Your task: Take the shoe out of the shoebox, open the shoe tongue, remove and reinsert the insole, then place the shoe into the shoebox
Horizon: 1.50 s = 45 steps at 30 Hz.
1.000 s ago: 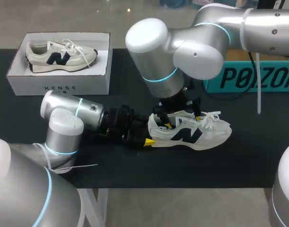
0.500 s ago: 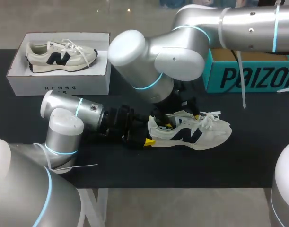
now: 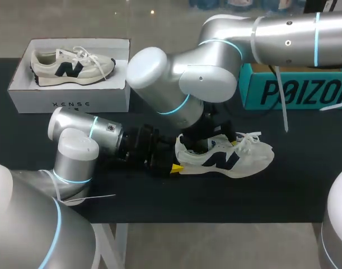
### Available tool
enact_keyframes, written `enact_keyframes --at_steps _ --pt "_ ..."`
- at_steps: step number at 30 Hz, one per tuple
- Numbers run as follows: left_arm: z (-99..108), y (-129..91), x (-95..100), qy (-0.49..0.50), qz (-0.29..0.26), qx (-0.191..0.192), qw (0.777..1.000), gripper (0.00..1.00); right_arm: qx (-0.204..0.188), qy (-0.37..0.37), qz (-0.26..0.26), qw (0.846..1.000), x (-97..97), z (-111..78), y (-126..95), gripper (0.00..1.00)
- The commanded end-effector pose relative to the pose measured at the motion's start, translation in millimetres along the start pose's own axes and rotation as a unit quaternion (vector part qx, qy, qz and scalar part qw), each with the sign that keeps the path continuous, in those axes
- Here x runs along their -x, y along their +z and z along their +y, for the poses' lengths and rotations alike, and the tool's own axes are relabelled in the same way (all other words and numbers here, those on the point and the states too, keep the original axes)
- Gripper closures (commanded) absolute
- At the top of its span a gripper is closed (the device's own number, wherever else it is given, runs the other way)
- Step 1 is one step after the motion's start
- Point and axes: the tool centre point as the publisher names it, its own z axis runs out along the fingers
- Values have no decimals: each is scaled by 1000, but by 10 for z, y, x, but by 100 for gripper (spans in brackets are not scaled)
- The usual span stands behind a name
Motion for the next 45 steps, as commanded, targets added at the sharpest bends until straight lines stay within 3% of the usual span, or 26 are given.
enact_keyframes --at_steps 1,11,20,21,22,23,28,37,42,45 --pt "16 6 11 0 0 0 1000 100 0 1 -5 1000 23 3 37 0" --pt "16 6 11 0 0 0 1000 100 -4 14 -11 1000 192 25 118 0" --pt "16 6 11 0 0 0 1000 100 5 20 -4 1000 313 45 61 0" --pt "16 6 11 0 0 0 1000 100 6 20 1 1000 316 46 59 16" --pt "16 6 11 0 0 0 1000 100 6 20 3 1000 320 46 55 43" --pt "16 6 11 0 0 0 1000 100 6 20 5 1000 324 45 48 55" --pt "16 6 11 0 0 0 1000 100 8 21 15 1000 338 37 20 87" --pt "16 6 11 0 0 0 1000 100 9 36 20 999 519 31 -35 98" --pt "16 6 11 0 0 0 1000 100 6 55 27 998 653 24 -29 91" --pt "16 6 11 0 0 0 1000 100 -1 70 37 997 747 14 4 92"
